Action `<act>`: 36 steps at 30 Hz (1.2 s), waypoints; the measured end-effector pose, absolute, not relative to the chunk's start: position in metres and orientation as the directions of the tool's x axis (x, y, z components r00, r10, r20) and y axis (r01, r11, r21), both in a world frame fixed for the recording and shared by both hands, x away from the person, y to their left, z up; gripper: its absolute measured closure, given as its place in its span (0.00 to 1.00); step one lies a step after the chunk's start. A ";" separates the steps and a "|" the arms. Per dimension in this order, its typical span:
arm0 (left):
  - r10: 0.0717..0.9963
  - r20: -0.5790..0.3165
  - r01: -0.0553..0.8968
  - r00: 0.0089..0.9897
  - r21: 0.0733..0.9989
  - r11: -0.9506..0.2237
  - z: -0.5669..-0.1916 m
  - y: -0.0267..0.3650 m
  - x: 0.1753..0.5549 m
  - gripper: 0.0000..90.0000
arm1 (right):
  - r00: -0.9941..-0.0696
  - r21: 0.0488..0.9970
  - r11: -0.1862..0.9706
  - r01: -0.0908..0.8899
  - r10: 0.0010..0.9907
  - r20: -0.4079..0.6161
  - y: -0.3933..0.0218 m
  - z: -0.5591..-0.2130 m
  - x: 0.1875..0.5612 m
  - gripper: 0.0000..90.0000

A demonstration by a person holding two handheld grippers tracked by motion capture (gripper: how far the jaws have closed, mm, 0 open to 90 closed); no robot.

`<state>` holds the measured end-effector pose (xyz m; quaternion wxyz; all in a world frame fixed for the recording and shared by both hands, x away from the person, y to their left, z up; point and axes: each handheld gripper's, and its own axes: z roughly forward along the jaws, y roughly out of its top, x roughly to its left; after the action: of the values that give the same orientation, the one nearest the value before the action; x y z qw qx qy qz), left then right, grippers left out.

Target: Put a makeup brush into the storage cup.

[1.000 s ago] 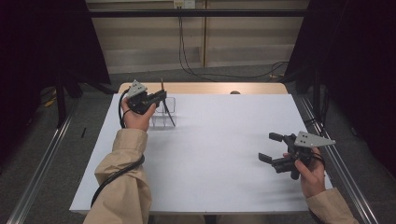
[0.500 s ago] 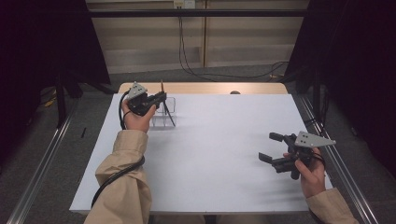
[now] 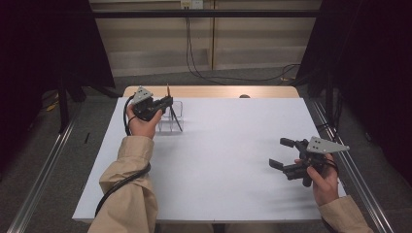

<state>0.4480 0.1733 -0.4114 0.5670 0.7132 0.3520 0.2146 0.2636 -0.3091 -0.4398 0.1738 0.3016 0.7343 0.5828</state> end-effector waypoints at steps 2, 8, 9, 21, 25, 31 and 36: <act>0.744 -0.093 0.260 0.662 0.959 -0.112 -0.413 0.174 0.448 0.92 | -0.757 0.961 0.139 0.241 0.647 0.096 -0.309 -0.440 0.264 0.06; 0.742 -0.106 0.267 0.662 0.958 -0.101 -0.415 0.173 0.447 0.92 | -0.757 0.961 0.138 0.240 0.646 0.097 -0.309 -0.440 0.264 0.06; 0.741 -0.107 0.268 0.663 0.958 -0.102 -0.415 0.173 0.447 0.92 | -0.757 0.961 0.139 0.241 0.646 0.096 -0.309 -0.440 0.263 0.06; 0.735 -0.108 0.267 0.669 0.958 -0.103 -0.414 0.170 0.447 0.92 | -0.755 0.961 0.141 0.239 0.649 0.093 -0.310 -0.439 0.262 0.06; 0.730 -0.118 0.269 0.673 0.959 -0.093 -0.415 0.169 0.448 0.92 | -0.754 0.961 0.138 0.240 0.650 0.095 -0.311 -0.439 0.261 0.06; 0.706 -0.190 0.312 0.682 0.949 -0.045 -0.416 0.167 0.450 0.58 | -0.754 0.961 0.140 0.239 0.651 0.093 -0.311 -0.439 0.261 0.06; 0.713 -0.189 0.317 0.675 0.947 -0.050 -0.417 0.166 0.450 0.29 | -0.753 0.961 0.137 0.242 0.651 0.097 -0.312 -0.439 0.260 0.06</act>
<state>0.4502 0.1664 -0.4173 0.5841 0.7044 0.3659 0.1695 0.2603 -0.3116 -0.4391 0.1757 0.3043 0.7331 0.5823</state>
